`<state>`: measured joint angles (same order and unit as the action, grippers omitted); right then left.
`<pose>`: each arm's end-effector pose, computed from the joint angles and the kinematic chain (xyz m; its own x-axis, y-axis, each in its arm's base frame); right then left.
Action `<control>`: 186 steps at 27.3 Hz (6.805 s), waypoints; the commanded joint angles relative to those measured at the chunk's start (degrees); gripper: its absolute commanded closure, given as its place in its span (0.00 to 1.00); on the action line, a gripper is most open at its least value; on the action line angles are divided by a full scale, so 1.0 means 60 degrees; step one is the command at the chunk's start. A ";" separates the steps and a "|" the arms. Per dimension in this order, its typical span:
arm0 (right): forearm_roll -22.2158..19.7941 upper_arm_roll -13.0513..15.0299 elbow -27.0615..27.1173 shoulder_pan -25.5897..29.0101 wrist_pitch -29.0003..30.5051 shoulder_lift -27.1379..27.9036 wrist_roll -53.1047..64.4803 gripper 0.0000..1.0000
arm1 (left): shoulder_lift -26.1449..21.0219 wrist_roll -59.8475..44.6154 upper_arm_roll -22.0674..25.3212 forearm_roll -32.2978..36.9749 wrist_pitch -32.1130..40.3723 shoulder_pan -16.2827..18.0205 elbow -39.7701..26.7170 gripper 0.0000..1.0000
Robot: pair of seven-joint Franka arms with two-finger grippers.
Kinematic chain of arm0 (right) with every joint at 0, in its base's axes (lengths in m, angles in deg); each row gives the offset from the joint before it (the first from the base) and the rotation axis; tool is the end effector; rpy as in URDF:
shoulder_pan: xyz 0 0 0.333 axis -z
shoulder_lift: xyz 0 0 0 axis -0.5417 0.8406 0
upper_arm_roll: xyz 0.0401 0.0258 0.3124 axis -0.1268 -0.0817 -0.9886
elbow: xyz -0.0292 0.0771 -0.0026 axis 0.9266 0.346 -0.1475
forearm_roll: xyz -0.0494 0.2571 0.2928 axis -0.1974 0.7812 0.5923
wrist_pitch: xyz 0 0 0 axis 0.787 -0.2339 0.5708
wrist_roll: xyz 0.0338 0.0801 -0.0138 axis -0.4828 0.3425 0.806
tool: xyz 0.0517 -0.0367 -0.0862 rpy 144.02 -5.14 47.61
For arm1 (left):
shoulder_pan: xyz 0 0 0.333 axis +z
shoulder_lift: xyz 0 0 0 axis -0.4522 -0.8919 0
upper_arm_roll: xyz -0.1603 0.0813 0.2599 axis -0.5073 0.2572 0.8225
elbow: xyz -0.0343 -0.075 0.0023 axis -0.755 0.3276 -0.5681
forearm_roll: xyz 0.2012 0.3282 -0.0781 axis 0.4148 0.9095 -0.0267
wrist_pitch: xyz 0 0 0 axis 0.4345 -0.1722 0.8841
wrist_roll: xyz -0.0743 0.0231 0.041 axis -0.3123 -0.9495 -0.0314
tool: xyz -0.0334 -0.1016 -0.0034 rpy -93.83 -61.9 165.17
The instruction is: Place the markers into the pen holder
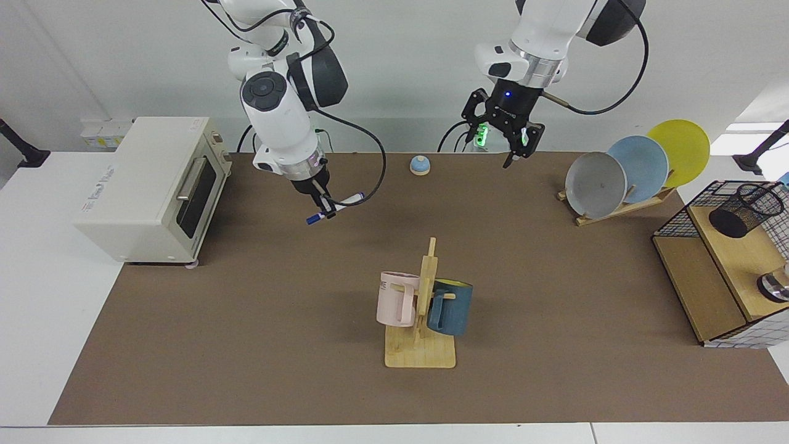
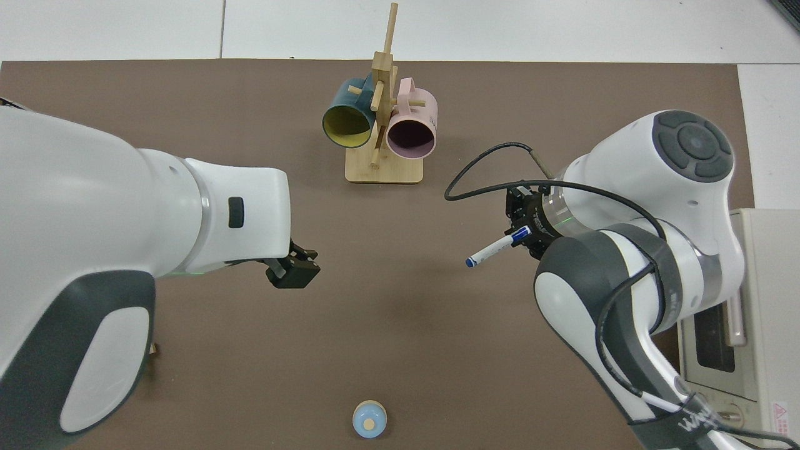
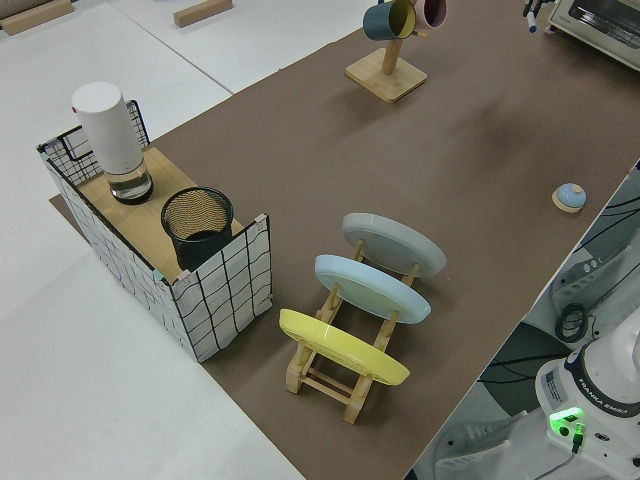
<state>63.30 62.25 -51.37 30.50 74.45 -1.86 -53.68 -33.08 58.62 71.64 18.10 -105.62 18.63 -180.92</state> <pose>0.5623 0.1858 0.4793 0.4577 -0.8743 -0.1618 -0.8856 -0.4645 0.0047 0.5062 -0.2423 0.6463 0.6655 -0.7175 0.2057 -0.7421 -0.6657 0.0786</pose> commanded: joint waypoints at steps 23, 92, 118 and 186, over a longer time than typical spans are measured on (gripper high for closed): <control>0.0763 -0.0159 0.1653 -0.0056 -0.1371 -0.0126 -0.0595 1.00 | -0.0615 0.0638 -0.0194 -0.0784 -0.2906 -0.1788 -0.0827 0.09; 0.0528 -0.0145 0.1610 -0.0598 -0.1181 -0.0258 -0.0552 0.68 | -0.1553 0.0198 -0.0179 -0.0375 -0.4430 -0.2740 -0.0696 1.00; -0.0437 0.0017 0.1639 -0.0232 -0.2527 -0.0741 0.6008 0.00 | -0.1567 0.0125 0.0143 0.1163 -0.3537 -0.2316 -0.0608 1.00; -0.1317 0.0060 0.1448 0.0456 -0.2675 -0.1635 0.9849 0.00 | -0.1304 1.3293 0.0289 0.9440 -0.1383 0.4671 0.2059 1.00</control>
<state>55.52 62.46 -41.77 32.92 56.18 -10.46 6.27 -40.11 134.25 74.19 73.41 -111.31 43.18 -169.64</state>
